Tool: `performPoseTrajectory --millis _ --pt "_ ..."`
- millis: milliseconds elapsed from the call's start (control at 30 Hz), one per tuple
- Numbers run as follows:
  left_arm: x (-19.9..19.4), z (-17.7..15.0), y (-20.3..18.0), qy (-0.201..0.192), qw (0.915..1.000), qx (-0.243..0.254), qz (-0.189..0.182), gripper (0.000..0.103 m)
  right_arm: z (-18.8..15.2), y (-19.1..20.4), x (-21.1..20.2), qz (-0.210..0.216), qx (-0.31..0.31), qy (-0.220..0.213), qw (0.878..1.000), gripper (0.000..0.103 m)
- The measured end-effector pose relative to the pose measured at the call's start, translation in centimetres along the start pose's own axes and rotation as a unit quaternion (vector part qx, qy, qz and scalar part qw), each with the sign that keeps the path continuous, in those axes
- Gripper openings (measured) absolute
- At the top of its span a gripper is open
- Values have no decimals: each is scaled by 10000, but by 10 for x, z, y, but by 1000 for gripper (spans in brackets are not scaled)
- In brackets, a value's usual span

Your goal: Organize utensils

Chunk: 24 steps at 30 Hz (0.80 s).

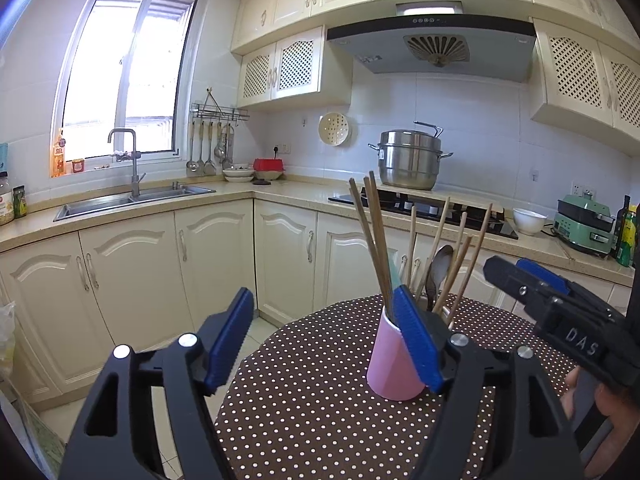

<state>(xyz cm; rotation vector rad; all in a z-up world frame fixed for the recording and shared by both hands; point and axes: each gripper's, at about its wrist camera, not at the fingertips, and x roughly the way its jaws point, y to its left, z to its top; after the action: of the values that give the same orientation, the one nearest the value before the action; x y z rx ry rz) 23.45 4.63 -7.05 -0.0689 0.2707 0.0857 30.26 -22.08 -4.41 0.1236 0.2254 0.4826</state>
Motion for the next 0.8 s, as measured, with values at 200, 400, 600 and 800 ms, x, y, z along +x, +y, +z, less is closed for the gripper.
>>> performPoseTrajectory --millis 200,400,600,800 --pt "-34 4 5 -118 9999 -37 -61 72 11 7 -35 13 165 -240 9996 69" --pt "-72 8 -3 -405 9990 200 -46 74 16 12 -74 -204 307 -256 9990 76" --pt "-105 12 -11 -594 9976 300 -181 78 11 18 -110 -580 338 -242 9974 81" --pt "-138 11 -12 -730 9965 343 -225 83 5 35 -140 -777 237 -198 9965 83"
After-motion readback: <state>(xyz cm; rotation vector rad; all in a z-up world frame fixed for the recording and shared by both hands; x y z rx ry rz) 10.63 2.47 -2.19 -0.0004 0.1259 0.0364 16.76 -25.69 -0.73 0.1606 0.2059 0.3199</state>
